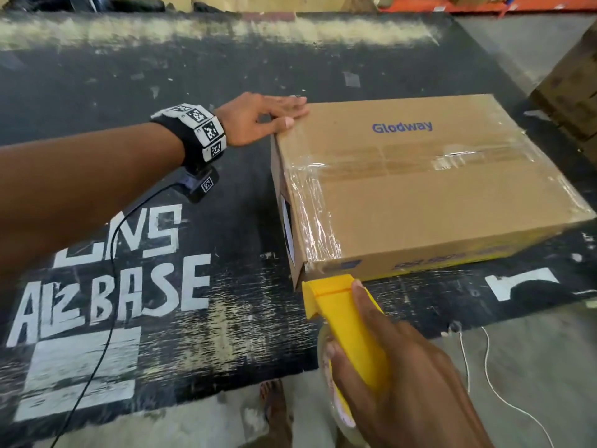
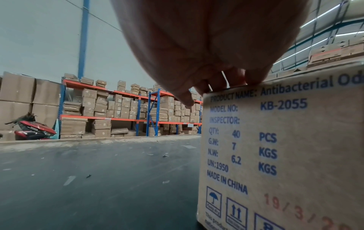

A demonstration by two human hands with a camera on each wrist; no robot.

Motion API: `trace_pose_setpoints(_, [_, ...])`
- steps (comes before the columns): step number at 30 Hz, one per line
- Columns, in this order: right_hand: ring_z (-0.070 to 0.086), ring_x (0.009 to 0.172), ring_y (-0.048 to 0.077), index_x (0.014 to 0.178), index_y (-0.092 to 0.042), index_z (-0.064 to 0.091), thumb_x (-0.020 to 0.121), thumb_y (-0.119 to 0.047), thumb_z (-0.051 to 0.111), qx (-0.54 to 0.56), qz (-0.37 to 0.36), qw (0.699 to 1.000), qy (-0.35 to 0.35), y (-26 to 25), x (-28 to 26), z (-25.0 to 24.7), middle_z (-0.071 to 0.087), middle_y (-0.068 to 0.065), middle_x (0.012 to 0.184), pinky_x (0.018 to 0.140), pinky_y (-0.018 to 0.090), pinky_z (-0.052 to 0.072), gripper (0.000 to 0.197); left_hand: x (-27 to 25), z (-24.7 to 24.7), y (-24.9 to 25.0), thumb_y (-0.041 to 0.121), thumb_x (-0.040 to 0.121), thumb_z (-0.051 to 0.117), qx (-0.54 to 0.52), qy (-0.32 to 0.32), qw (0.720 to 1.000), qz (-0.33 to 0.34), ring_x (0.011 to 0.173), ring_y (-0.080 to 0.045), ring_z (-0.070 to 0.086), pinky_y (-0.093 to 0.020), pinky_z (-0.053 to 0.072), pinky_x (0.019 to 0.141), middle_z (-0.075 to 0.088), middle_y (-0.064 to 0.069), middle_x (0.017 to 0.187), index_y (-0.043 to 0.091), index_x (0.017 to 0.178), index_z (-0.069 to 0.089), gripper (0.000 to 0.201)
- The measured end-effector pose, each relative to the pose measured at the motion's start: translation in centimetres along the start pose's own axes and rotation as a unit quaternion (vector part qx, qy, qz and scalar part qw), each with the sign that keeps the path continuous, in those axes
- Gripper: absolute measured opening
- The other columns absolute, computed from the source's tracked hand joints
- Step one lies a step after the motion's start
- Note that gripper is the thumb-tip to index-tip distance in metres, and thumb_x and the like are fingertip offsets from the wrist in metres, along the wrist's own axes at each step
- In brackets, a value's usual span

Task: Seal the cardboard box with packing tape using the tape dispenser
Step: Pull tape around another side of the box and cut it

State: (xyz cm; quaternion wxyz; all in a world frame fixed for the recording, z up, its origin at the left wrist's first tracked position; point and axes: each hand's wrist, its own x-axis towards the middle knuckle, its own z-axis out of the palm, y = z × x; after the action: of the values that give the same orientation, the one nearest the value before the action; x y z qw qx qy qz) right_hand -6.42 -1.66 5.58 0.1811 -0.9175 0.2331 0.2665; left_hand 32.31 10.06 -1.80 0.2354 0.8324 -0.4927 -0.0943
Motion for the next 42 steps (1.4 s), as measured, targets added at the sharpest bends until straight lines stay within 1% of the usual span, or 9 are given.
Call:
trace_pose_setpoints(3, [0.059, 0.117, 0.017, 0.150, -0.059, 0.011, 0.083, -0.074, 0.040, 0.059, -0.047, 0.997, -0.006, 0.6, 0.6, 3.7, 0.063, -0.004, 0.126, 0.086, 0.028, 0.043, 0.075, -0.1, 0.2, 0.1, 0.039, 0.106, 0.041, 0.009, -0.008, 1.000, -0.009, 0.155, -0.007, 0.018, -0.033, 0.012, 0.127, 0.033, 0.011, 0.164, 0.029, 0.152, 0.044, 0.048])
trace_pose_setpoints(7, [0.062, 0.110, 0.013, 0.153, -0.044, 0.031, 0.088, -0.060, 0.053, 0.117, -0.051, 0.992, -0.009, 3.8, 3.1, 6.3, 0.067, -0.007, 0.129, 0.087, 0.031, 0.048, 0.070, -0.9, 0.6, 2.4, 0.043, 0.105, 0.039, 0.024, 0.020, 0.999, -0.024, 0.157, -0.015, 0.015, -0.054, 0.009, 0.127, 0.035, 0.001, 0.164, 0.025, 0.149, 0.049, 0.048])
trace_pose_setpoints(11, [0.064, 0.095, 0.003, 0.146, -0.048, 0.042, 0.085, -0.060, 0.059, 0.174, -0.091, 0.980, 0.026, 5.3, 3.4, 5.8, 0.071, -0.013, 0.119, 0.083, 0.029, 0.052, 0.064, -5.8, 2.9, 9.9, 0.065, 0.096, 0.041, -0.028, 0.054, 0.997, 0.046, 0.150, -0.012, 0.036, -0.049, 0.019, 0.126, 0.050, 0.002, 0.155, 0.027, 0.142, 0.058, 0.062])
trace_pose_setpoints(16, [0.058, 0.120, 0.001, 0.143, -0.052, 0.042, 0.080, -0.067, 0.060, 0.234, -0.135, 0.961, 0.064, 6.7, 3.5, 5.2, 0.057, -0.029, 0.136, 0.096, 0.031, 0.049, 0.067, -10.6, 7.8, 14.7, 0.056, 0.092, 0.061, 0.053, 0.015, 0.989, 0.139, 0.153, -0.012, 0.031, -0.046, 0.020, 0.126, 0.042, 0.001, 0.160, 0.024, 0.149, 0.050, 0.066])
trace_pose_setpoints(21, [0.057, 0.121, -0.003, 0.138, -0.055, 0.046, 0.074, -0.063, 0.067, 0.286, -0.174, 0.937, 0.101, 8.0, 2.5, 4.0, 0.057, -0.031, 0.134, 0.098, 0.036, 0.051, 0.067, -10.7, 8.6, 14.6, 0.049, 0.096, 0.060, 0.071, 0.020, 0.989, 0.128, 0.153, -0.012, 0.029, -0.046, 0.024, 0.124, 0.040, 0.002, 0.161, 0.025, 0.148, 0.051, 0.059])
trace_pose_setpoints(25, [0.057, 0.122, -0.003, 0.136, -0.052, 0.051, 0.077, -0.034, 0.080, 0.332, -0.199, 0.909, 0.153, 10.6, 1.2, 2.5, 0.059, -0.030, 0.134, 0.097, 0.032, 0.052, 0.068, -10.3, 7.8, 15.8, 0.051, 0.088, 0.068, 0.022, 0.022, 0.996, 0.079, 0.147, -0.007, 0.041, -0.040, 0.030, 0.123, 0.052, 0.007, 0.154, 0.028, 0.138, 0.062, 0.056])
trace_pose_setpoints(33, [0.063, 0.118, 0.006, 0.138, -0.043, 0.055, 0.078, -0.034, 0.073, 0.393, -0.204, 0.836, 0.325, 19.8, 0.2, -3.7, 0.062, -0.026, 0.133, 0.092, 0.027, 0.055, 0.063, -1.3, 8.9, 26.1, 0.049, 0.089, 0.066, -0.057, 0.086, 0.993, 0.059, 0.116, -0.005, 0.064, -0.037, 0.049, 0.104, 0.069, 0.012, 0.123, 0.030, 0.123, 0.070, 0.040])
trace_pose_setpoints(36, [0.067, 0.104, 0.019, 0.138, -0.045, 0.055, 0.080, -0.035, 0.071, 0.404, -0.184, 0.815, 0.373, 24.5, 0.8, -6.4, 0.067, -0.009, 0.118, 0.090, 0.042, 0.055, 0.061, 4.6, 11.5, 31.4, 0.054, 0.087, 0.060, -0.049, 0.068, 0.994, 0.068, 0.117, -0.007, 0.061, -0.038, 0.047, 0.105, 0.065, 0.013, 0.125, 0.032, 0.126, 0.066, 0.045])
trace_pose_setpoints(42, [0.056, 0.112, 0.020, 0.141, -0.035, 0.056, 0.085, -0.044, 0.066, 0.380, -0.135, 0.804, 0.437, 35.4, 6.4, -11.2, 0.057, 0.005, 0.108, 0.096, 0.018, 0.044, 0.057, 15.8, 19.0, 38.7, 0.050, 0.083, 0.050, 0.028, 0.047, 0.998, 0.038, 0.138, -0.025, 0.049, -0.046, 0.042, 0.111, 0.049, -0.004, 0.152, 0.028, 0.143, 0.053, 0.065])
